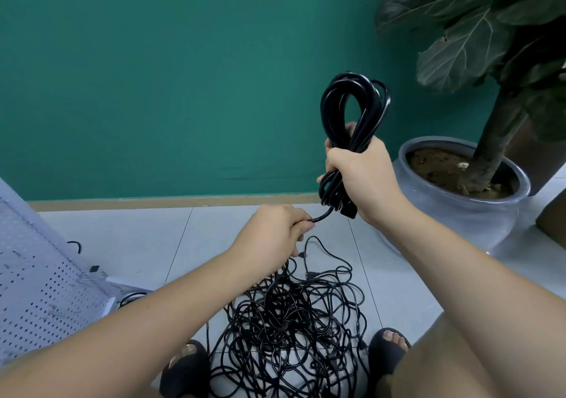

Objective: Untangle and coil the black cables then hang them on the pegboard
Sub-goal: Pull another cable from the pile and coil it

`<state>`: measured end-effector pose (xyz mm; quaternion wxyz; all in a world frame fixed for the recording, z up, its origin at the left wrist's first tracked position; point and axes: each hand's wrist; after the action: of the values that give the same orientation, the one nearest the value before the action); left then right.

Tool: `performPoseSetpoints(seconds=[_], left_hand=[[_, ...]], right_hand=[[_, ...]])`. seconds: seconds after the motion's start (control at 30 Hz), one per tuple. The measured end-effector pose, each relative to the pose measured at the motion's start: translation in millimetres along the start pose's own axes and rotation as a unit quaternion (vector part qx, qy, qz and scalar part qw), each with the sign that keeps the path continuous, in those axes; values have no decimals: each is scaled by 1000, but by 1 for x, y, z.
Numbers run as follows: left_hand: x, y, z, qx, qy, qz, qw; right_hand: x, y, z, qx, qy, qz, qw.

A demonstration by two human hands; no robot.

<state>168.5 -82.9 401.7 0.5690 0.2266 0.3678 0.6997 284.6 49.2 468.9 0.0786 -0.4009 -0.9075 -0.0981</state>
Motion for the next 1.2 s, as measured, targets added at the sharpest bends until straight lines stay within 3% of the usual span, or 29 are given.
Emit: performPoseSetpoints(seconds=[0.17,0.3,0.4,0.5,0.63,0.87,1.07,1.13,1.2], left_hand=[[-18,2,22,8,-23,8,1000],[-30,22,35,-77,-55,13,995],[-35,46,34,-132,-62,65,987],[-36,64,30,-203,-69,99,972],[-41,70,35,-223,-93,116,963],[-40,72,40,-217,-114,179,953],[-43,85,40,-152,-134,215,955],[-44,91,39,-115,-139,237,955],[-43,96,36,-92,-136,241,956]], right_hand=[[5,-6,12,-79,17,47,996],[7,-12,15,-191,20,-3,981],[5,-15,19,-141,-18,-83,986],[-2,-17,19,55,-71,-188,978],[-13,-24,10,155,-113,-224,956],[-25,-37,0,178,-103,-238,949],[-19,-25,10,192,-88,-315,926],[-18,-17,9,145,-76,-343,925],[-20,-16,6,30,-65,-353,933]])
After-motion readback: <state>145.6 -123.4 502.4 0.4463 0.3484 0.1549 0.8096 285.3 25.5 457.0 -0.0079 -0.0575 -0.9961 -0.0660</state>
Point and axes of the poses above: each hand's wrist, its own x-axis towards the middle knuckle, its own y-axis out of the back of the hand, z = x × y, and after that the axes turned 11 degrees about -z, right-handed
